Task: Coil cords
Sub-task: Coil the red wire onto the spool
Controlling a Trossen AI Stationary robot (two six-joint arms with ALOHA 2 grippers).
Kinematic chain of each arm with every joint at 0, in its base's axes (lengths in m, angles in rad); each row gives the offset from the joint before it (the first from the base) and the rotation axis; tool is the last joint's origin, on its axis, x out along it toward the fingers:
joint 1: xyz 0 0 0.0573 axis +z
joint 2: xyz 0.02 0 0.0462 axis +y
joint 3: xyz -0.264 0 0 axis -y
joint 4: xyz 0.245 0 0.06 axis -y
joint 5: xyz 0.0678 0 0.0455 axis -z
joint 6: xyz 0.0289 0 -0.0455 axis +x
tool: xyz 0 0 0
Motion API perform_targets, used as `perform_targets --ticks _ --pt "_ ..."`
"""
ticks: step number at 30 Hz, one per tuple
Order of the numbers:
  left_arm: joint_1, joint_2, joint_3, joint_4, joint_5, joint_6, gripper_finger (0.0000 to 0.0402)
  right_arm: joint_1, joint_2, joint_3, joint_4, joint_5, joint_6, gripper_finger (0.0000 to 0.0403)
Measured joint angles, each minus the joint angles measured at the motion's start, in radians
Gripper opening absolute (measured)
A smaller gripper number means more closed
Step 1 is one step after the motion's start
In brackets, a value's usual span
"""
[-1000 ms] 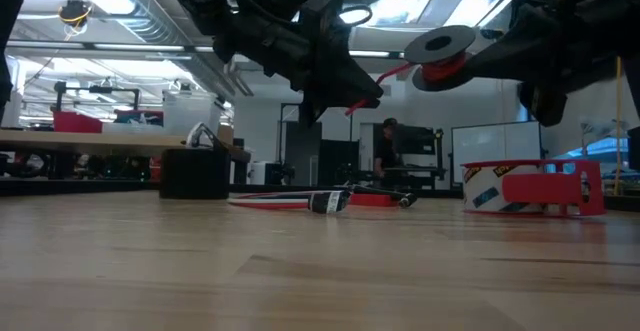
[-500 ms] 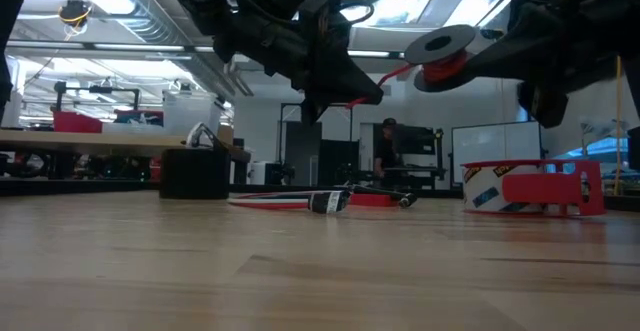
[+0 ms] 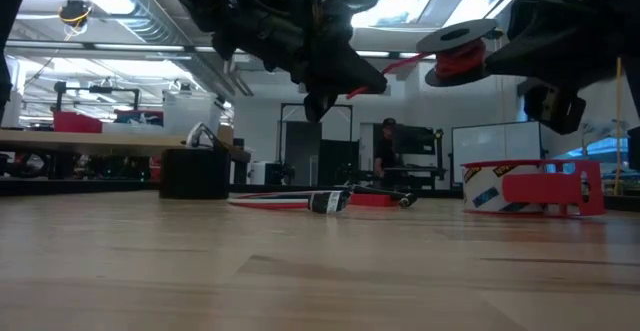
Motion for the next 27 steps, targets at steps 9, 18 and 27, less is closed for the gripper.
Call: perform_targets --ticks 9,18,27 --pt "-0.029 0.0 0.0 -0.01 -0.005 0.043 0.0035 0.002 0.0 0.0 0.005 0.019 0.011 0.0003" --pt "-0.029 0.0 0.0 -0.134 -0.001 0.022 0.0086 0.002 0.0 0.0 0.004 0.043 0.014 0.0003" --pt "-0.02 -0.001 0.0 -0.352 0.04 0.105 0.0106 0.002 0.0 0.0 -0.007 0.008 0.014 0.0003"
